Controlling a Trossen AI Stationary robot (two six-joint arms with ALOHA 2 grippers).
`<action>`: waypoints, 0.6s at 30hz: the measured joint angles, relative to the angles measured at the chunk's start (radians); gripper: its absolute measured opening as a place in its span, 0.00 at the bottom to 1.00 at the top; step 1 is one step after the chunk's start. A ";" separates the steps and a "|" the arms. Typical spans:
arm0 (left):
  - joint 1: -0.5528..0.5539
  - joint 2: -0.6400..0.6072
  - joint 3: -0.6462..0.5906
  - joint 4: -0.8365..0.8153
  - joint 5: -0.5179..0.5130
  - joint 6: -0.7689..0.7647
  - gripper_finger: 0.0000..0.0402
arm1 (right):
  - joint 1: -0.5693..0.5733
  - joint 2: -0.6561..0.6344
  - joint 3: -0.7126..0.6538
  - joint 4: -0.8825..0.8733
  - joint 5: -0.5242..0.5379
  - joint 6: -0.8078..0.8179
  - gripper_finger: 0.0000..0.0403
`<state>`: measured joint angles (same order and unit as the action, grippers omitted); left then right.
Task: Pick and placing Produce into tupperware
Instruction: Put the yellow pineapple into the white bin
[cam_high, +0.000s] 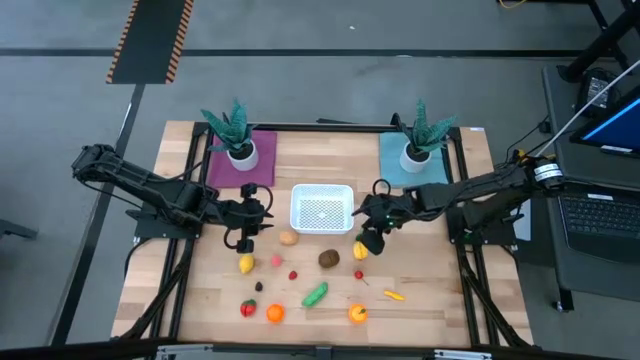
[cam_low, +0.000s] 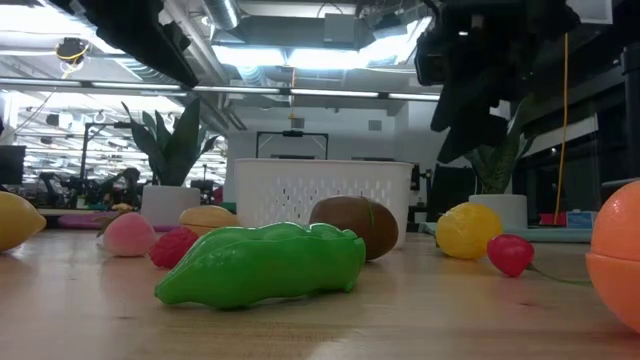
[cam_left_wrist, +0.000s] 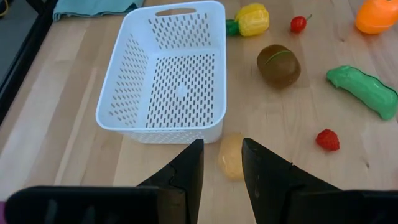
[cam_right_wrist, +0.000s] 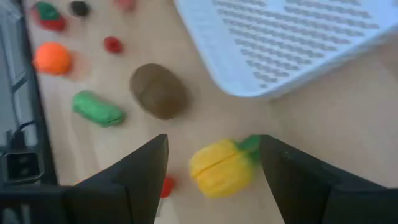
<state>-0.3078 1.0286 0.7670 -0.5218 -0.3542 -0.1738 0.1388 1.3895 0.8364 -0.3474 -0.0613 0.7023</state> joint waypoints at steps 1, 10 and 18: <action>0.000 0.000 0.000 -0.003 0.000 0.000 0.25 | 0.007 0.000 0.000 -0.002 0.012 0.009 0.63; 0.000 0.000 0.000 -0.014 0.000 0.000 0.25 | 0.146 0.001 0.038 -0.139 0.280 0.176 0.63; 0.000 0.000 0.000 -0.017 0.000 0.000 0.25 | 0.261 0.085 0.201 -0.363 0.451 0.335 0.63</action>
<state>-0.3080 1.0286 0.7670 -0.5392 -0.3538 -0.1738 0.3994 1.4747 1.0372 -0.7106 0.3901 1.0378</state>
